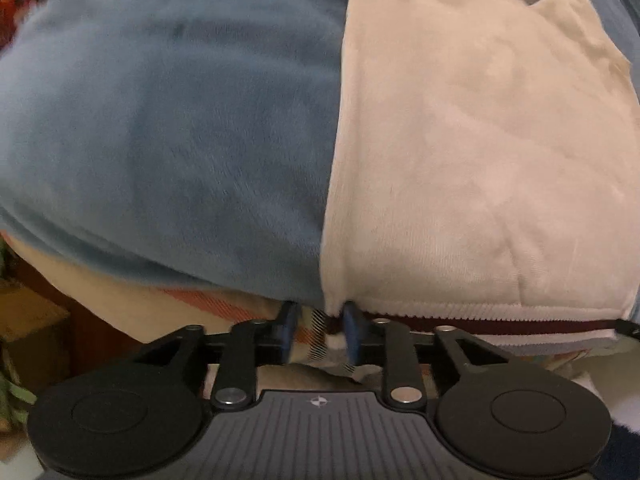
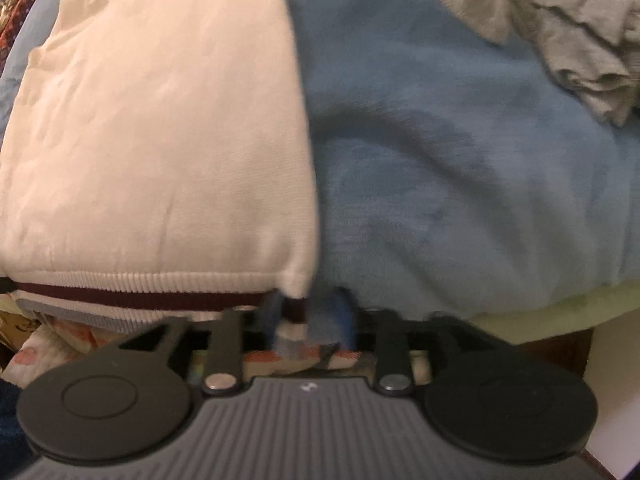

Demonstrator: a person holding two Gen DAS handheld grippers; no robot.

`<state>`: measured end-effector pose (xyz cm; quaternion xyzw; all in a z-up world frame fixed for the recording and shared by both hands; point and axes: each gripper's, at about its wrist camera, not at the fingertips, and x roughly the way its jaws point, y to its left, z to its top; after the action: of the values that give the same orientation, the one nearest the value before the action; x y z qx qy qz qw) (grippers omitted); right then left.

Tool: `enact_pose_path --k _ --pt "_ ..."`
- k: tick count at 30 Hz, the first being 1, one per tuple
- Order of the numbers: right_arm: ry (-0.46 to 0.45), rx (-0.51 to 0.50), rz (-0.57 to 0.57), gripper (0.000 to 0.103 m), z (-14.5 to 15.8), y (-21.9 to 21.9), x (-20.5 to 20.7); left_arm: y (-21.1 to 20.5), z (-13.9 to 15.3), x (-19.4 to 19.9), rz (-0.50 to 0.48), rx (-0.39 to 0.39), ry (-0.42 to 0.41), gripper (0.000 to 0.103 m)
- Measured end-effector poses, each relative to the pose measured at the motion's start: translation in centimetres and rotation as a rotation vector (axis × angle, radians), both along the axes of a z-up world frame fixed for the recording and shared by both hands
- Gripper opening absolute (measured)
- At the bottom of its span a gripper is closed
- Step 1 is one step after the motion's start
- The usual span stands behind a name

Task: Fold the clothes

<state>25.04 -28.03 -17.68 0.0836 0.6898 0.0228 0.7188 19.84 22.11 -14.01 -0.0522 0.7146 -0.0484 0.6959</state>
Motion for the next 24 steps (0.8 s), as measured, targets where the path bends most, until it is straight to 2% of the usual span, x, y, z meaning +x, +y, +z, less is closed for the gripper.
enact_pose_path --k 3,6,8,11,14,17,21,24 --pt "-0.004 0.005 -0.004 0.046 1.9 -0.8 -0.2 0.2 1.9 0.4 -0.011 0.035 -0.022 0.036" --pt "-0.042 -0.012 -0.009 0.046 4.2 -1.8 0.6 0.7 3.7 1.5 0.020 0.043 -0.050 0.036" --pt "-0.091 -0.019 0.003 0.046 5.5 -2.0 2.3 0.4 4.5 3.0 0.040 0.037 -0.084 0.036" --pt "-0.173 -0.026 0.023 0.046 6.7 -1.9 5.8 -0.6 5.2 6.4 0.022 0.031 -0.161 0.036" --pt "-0.251 -0.030 0.051 0.046 7.1 -2.0 9.3 -0.4 4.8 10.0 -0.026 0.008 -0.229 0.036" --pt "-0.324 -0.028 0.100 0.046 6.8 -1.7 15.3 -1.8 3.5 14.6 -0.083 0.019 -0.287 0.036" --pt "-0.396 -0.012 0.124 0.046 5.6 -0.9 20.7 -2.4 2.4 19.1 -0.093 0.025 -0.340 0.036" --pt "-0.436 -0.048 0.171 0.046 4.3 0.3 23.6 -3.4 1.1 22.2 -0.112 0.045 -0.365 0.036"
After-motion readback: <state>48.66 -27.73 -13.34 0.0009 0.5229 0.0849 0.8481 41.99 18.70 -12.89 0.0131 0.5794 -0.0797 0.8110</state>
